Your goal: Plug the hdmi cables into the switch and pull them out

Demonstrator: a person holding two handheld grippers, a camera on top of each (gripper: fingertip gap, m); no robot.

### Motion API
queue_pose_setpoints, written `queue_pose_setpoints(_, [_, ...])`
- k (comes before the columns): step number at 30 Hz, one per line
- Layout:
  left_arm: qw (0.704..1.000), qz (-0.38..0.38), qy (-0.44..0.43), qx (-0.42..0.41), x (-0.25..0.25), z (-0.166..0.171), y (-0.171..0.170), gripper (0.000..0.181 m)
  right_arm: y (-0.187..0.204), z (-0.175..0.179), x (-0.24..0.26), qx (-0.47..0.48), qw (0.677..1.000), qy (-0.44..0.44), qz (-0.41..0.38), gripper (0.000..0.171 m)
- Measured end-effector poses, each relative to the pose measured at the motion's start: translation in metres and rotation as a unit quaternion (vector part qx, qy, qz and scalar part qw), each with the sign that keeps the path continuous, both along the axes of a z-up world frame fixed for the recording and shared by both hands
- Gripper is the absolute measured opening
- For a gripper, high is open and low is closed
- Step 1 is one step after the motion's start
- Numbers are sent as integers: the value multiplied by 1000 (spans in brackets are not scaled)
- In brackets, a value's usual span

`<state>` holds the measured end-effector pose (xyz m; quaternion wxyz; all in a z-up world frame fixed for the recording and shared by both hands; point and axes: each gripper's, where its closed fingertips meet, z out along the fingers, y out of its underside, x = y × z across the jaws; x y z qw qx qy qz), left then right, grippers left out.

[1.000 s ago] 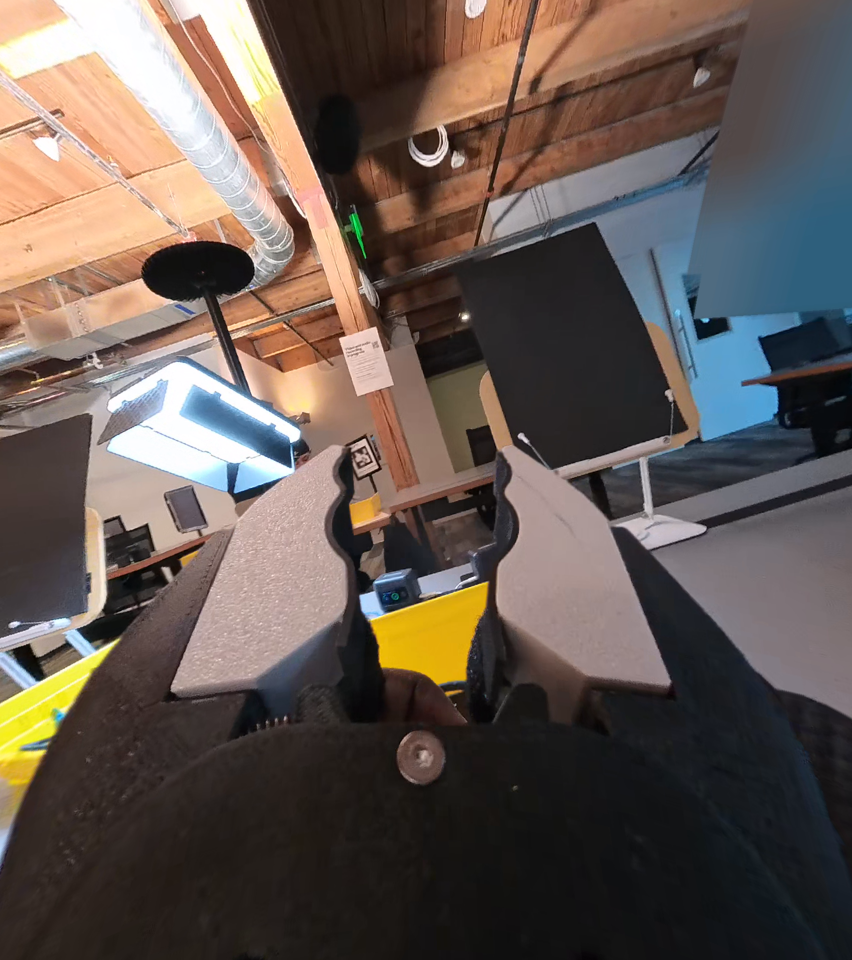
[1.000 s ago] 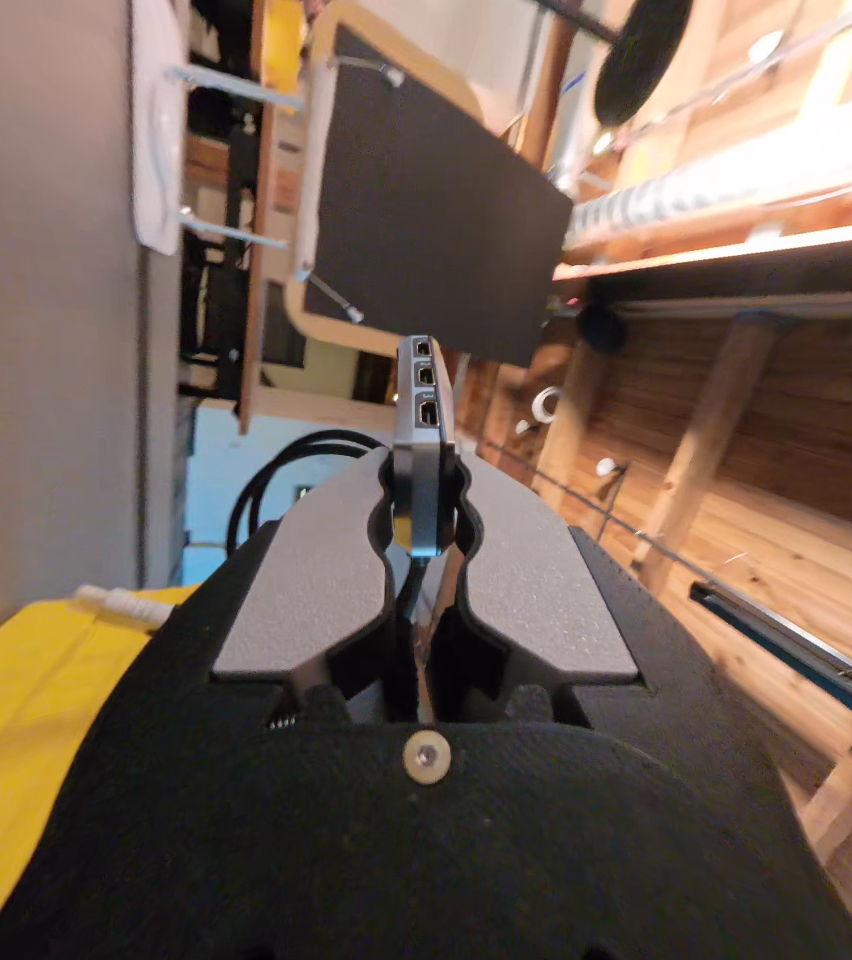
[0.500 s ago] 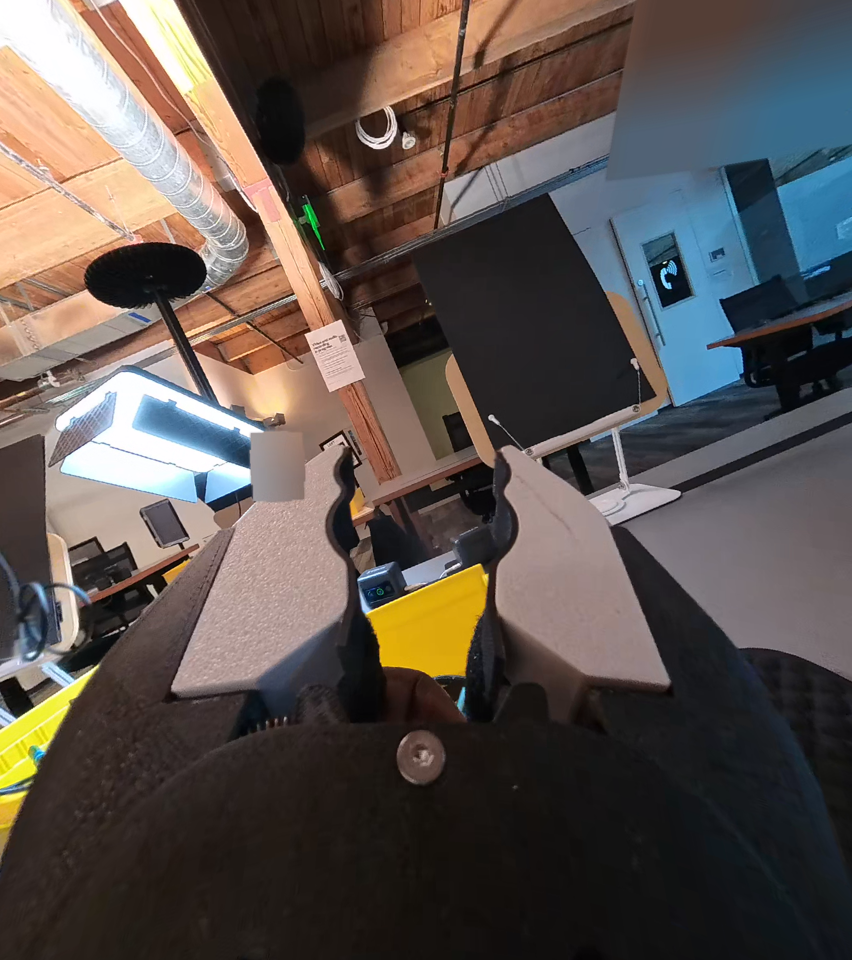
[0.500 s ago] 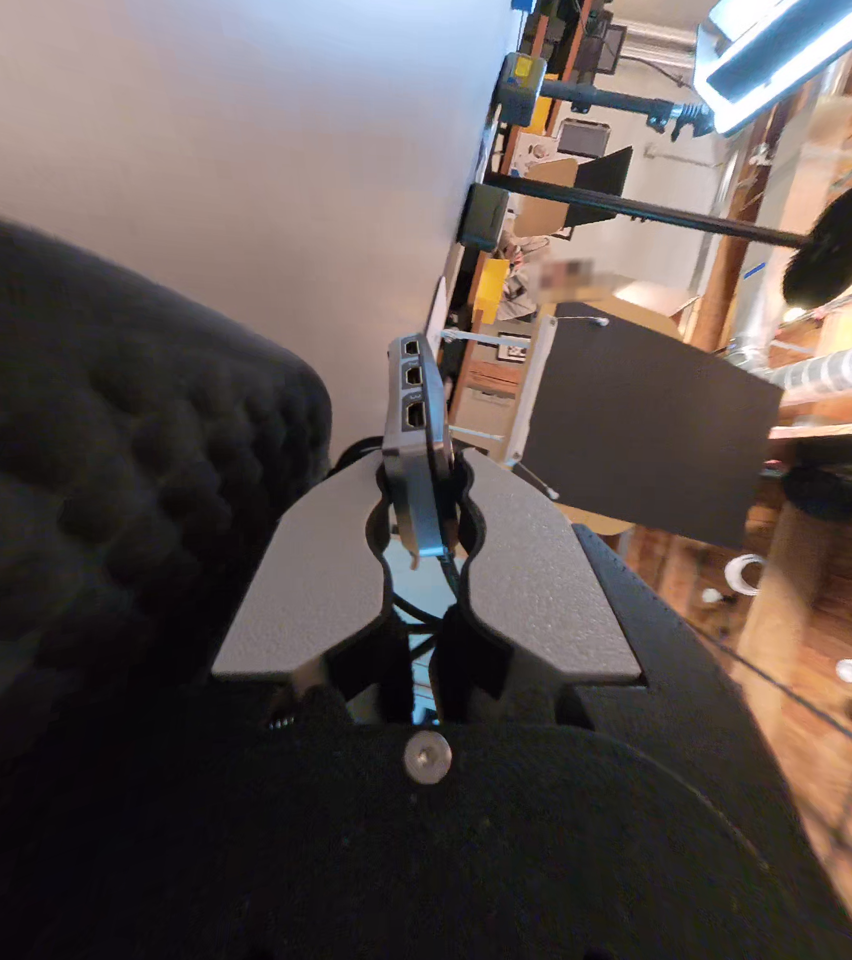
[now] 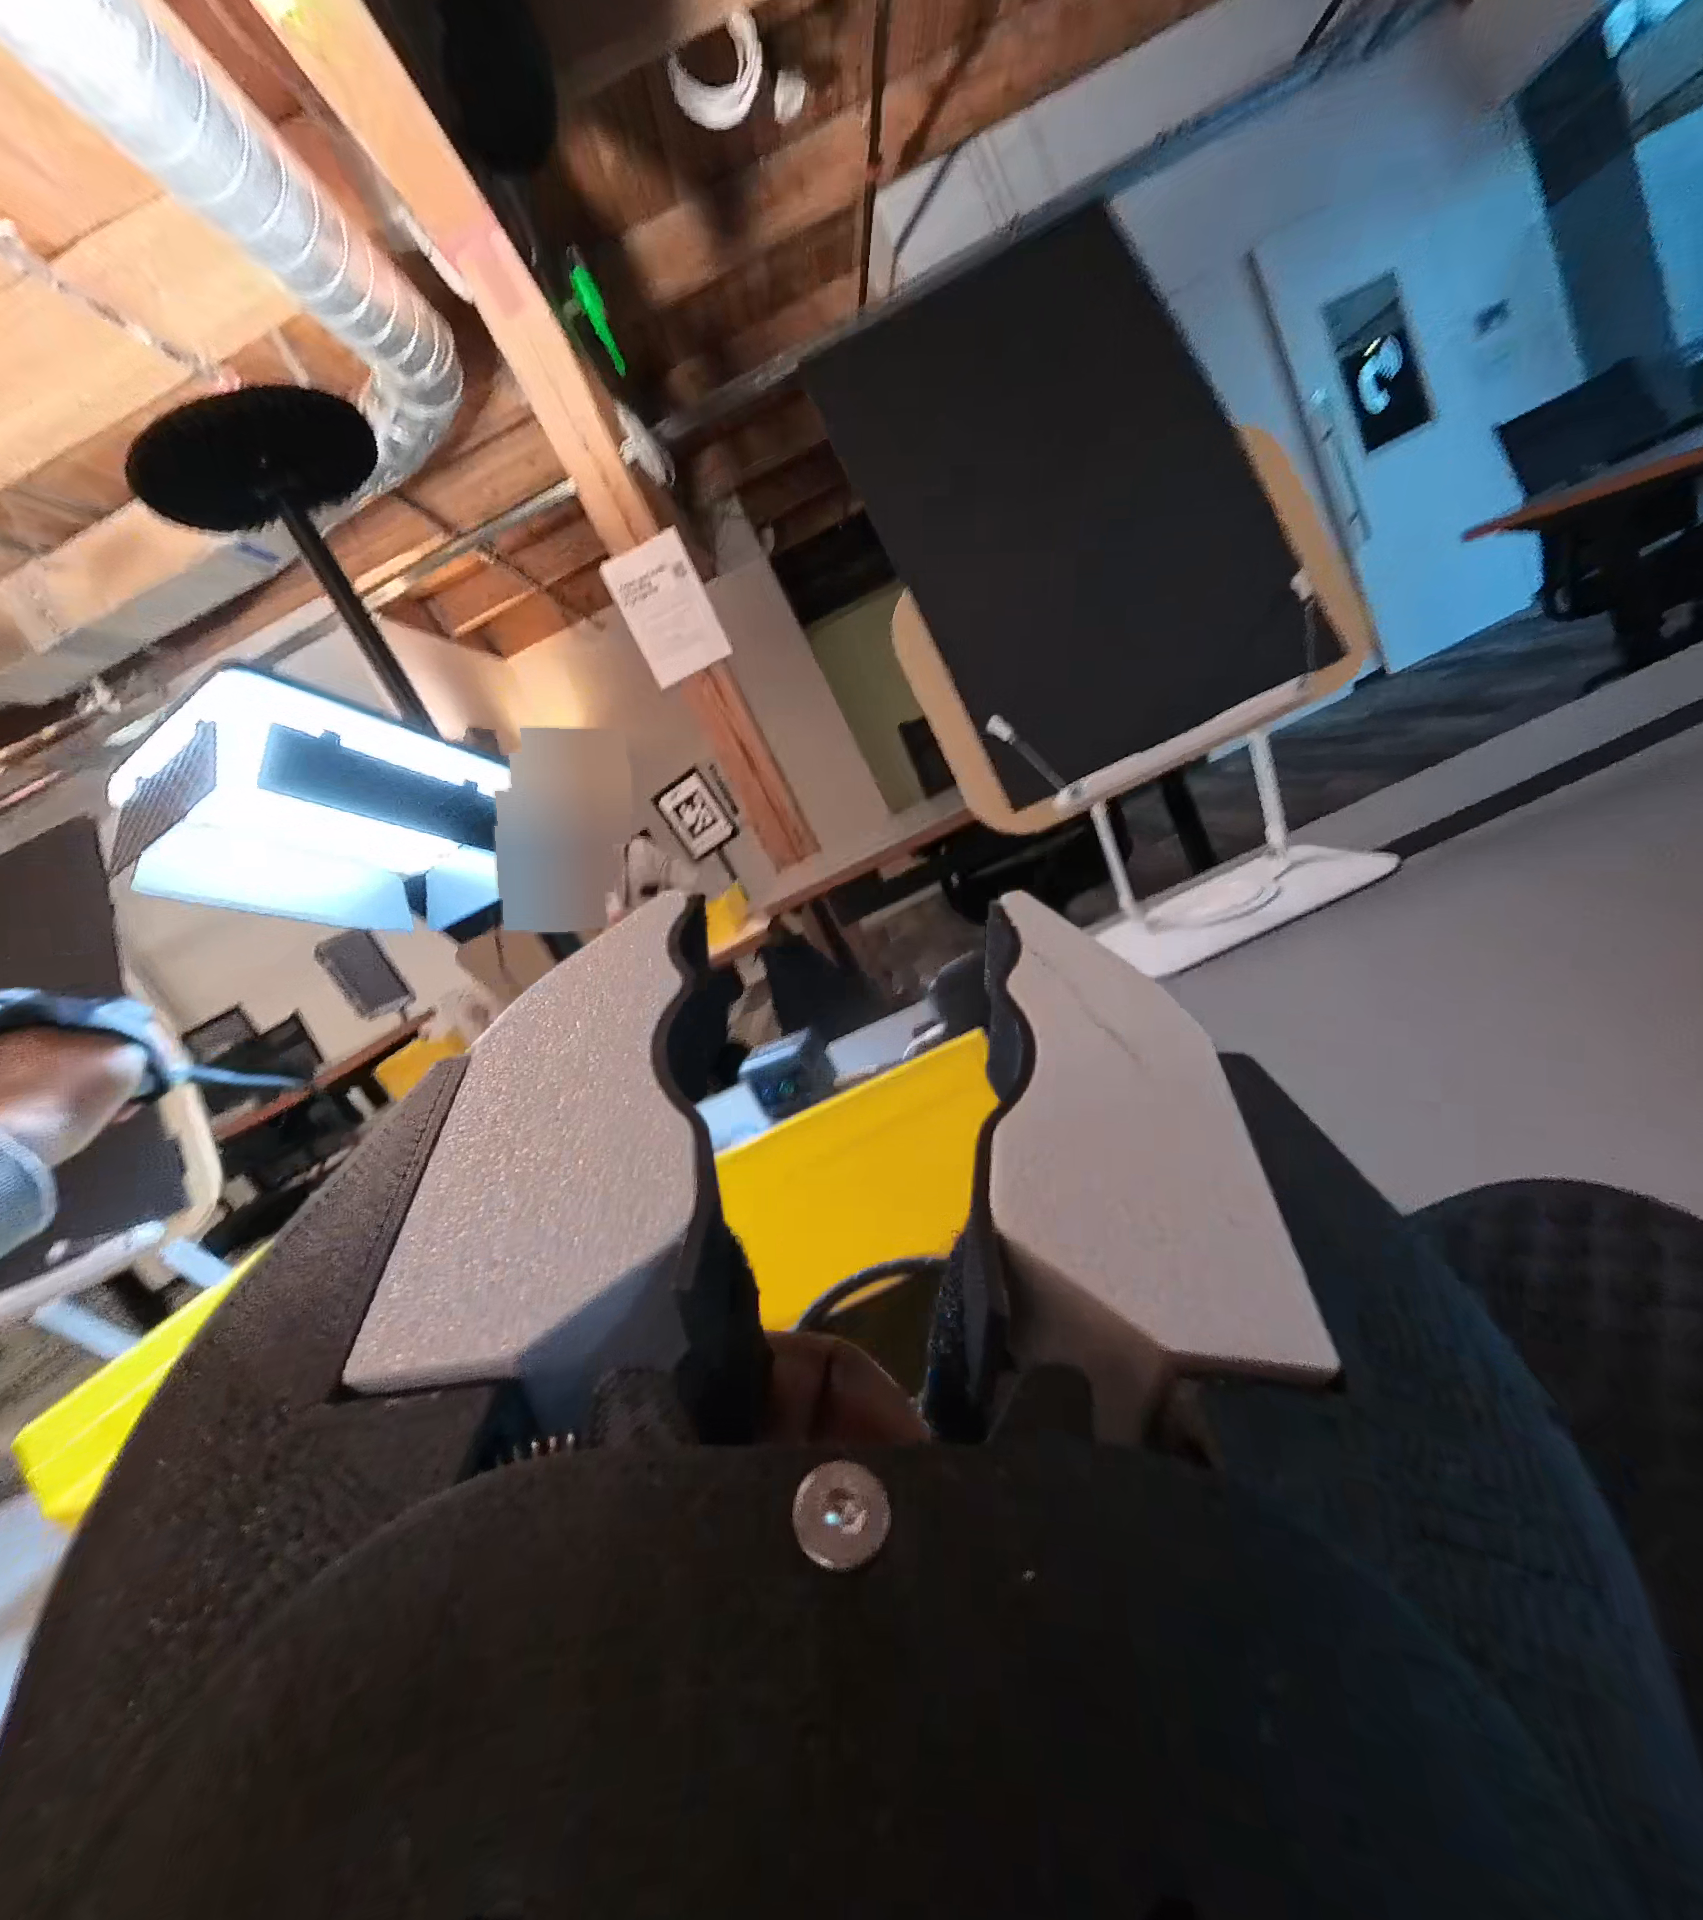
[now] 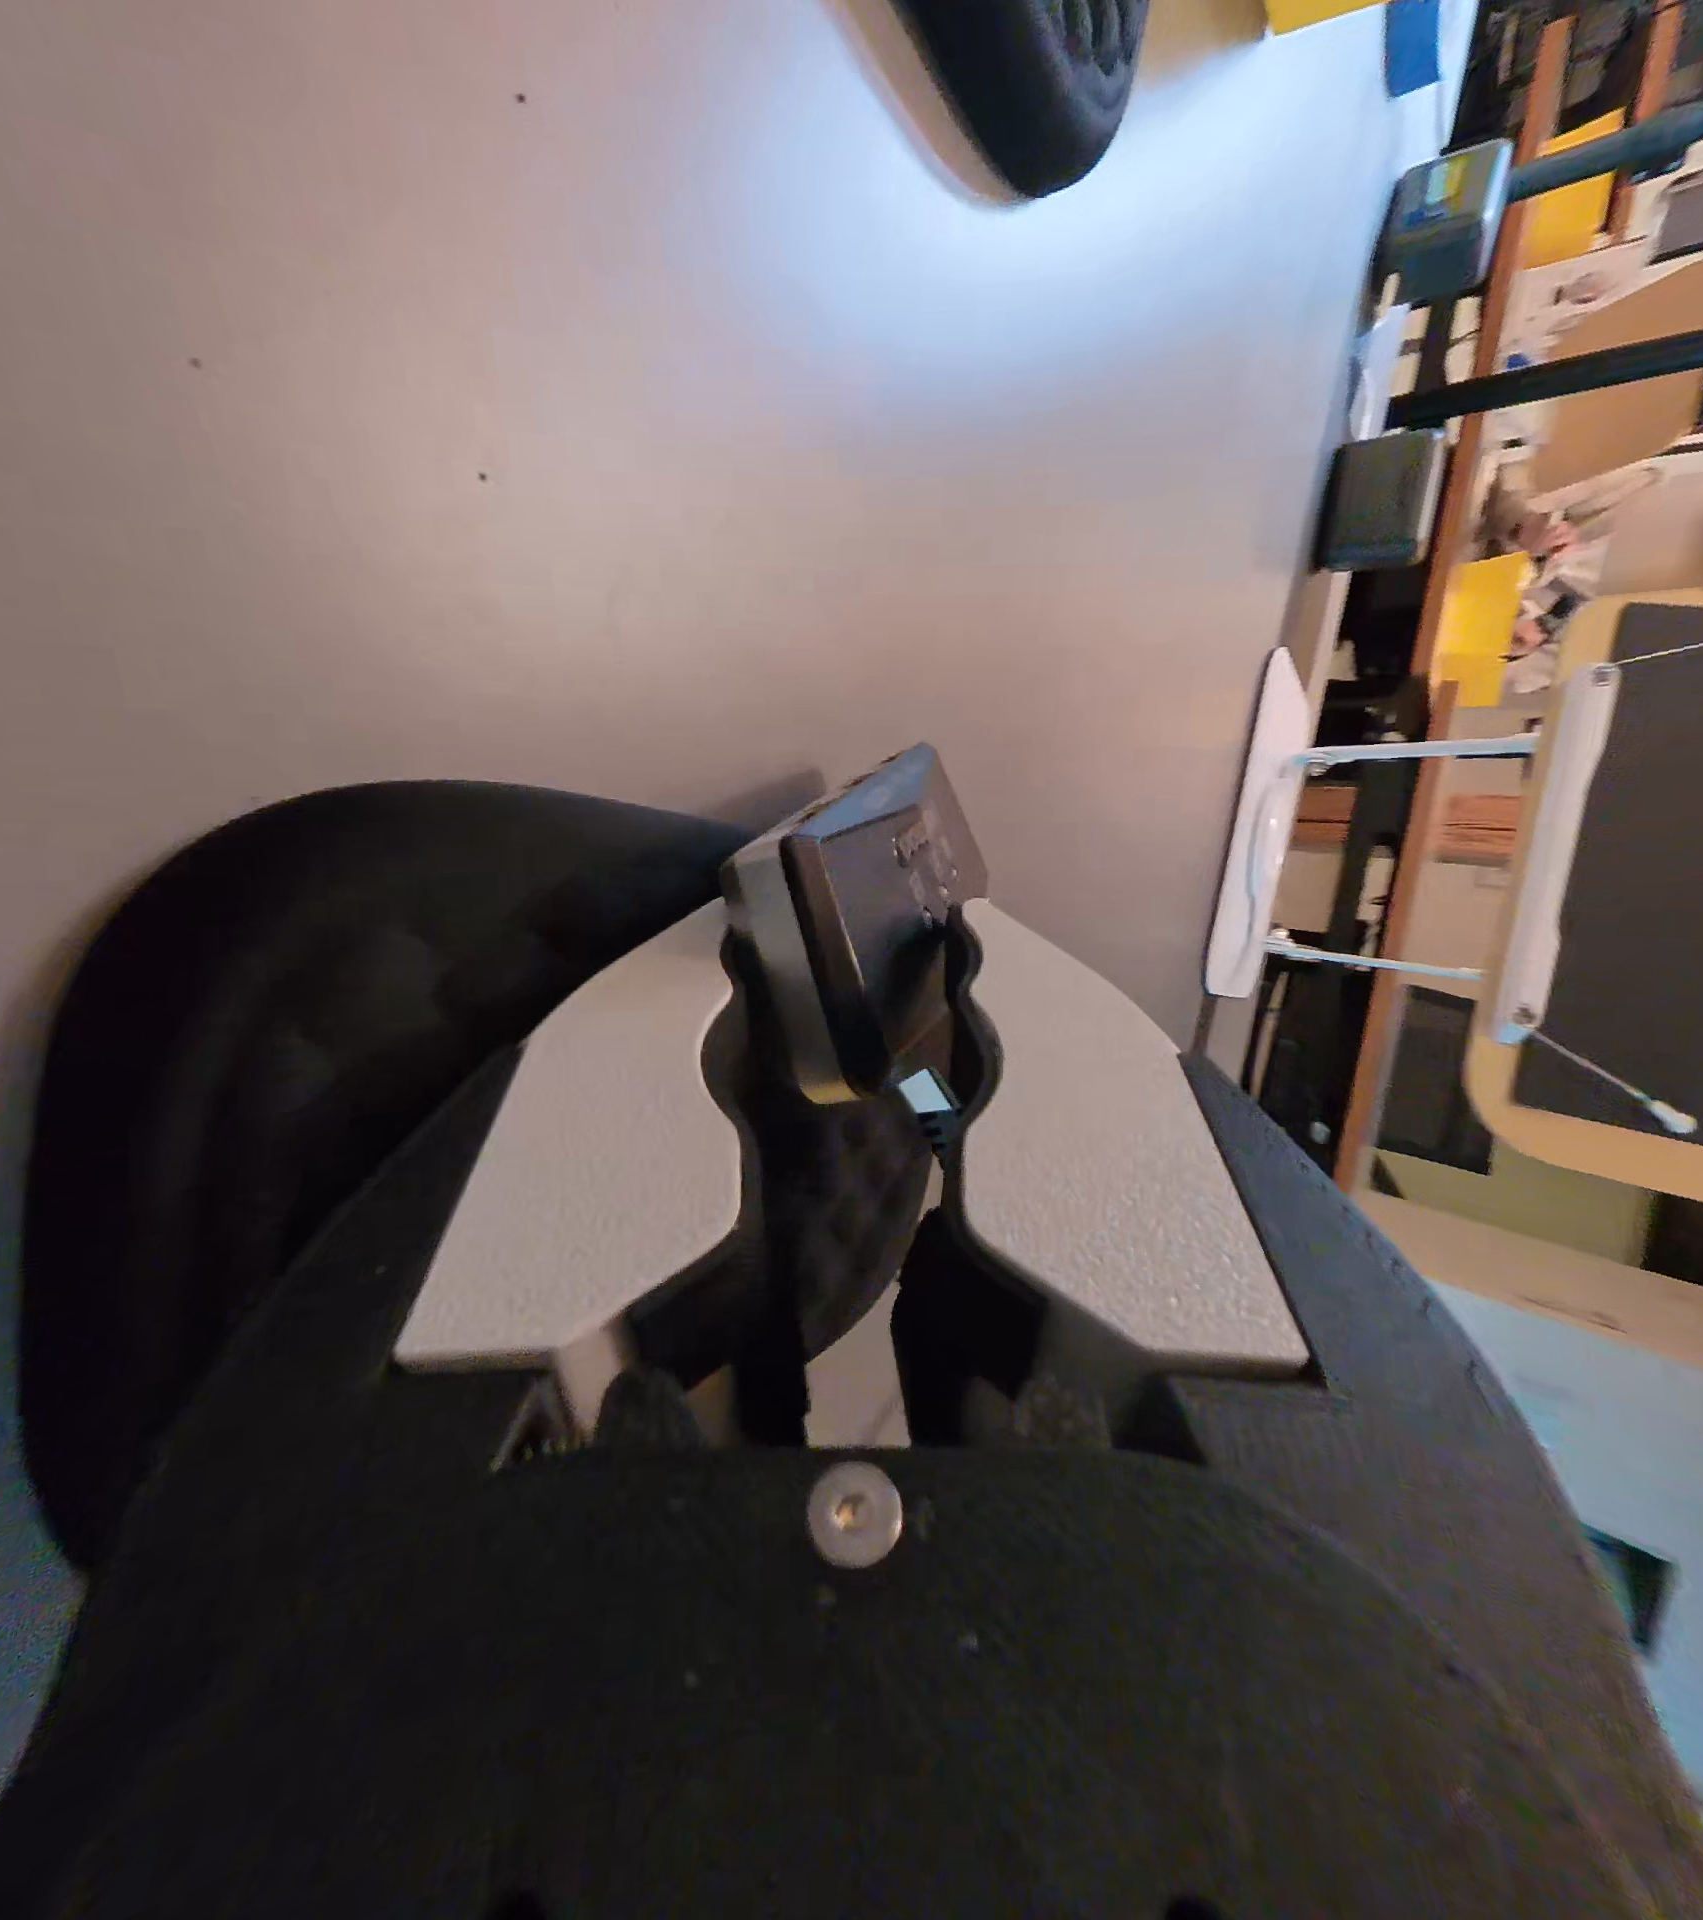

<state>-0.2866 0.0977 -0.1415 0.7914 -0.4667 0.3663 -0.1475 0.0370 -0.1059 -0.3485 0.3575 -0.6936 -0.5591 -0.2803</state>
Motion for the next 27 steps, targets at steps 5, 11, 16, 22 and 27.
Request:
queue_pose_setpoints(5, [991, 69, 13, -117, -27, -25, 30, 50, -15, 2, -7, -69, 994, 82, -9, 55])
queue_pose_setpoints(11, [951, 127, 67, -273, -45, -74, 54, 47, -32, 38, -26, -61, 971, 227, 37, 86])
queue_pose_setpoints(16, [900, 206, 123, -364, -53, -125, 84, 47, -33, 69, -20, 13, 972, 227, 54, 86])
queue_pose_setpoints(22, [867, 232, 135, -420, -55, -151, 117, 43, -33, 89, -30, 65, 968, 225, 88, 81])
queue_pose_setpoints(27, [851, 283, 117, -427, -68, -150, 137, 30, -32, 98, -37, 93, 965, 220, 107, 77])
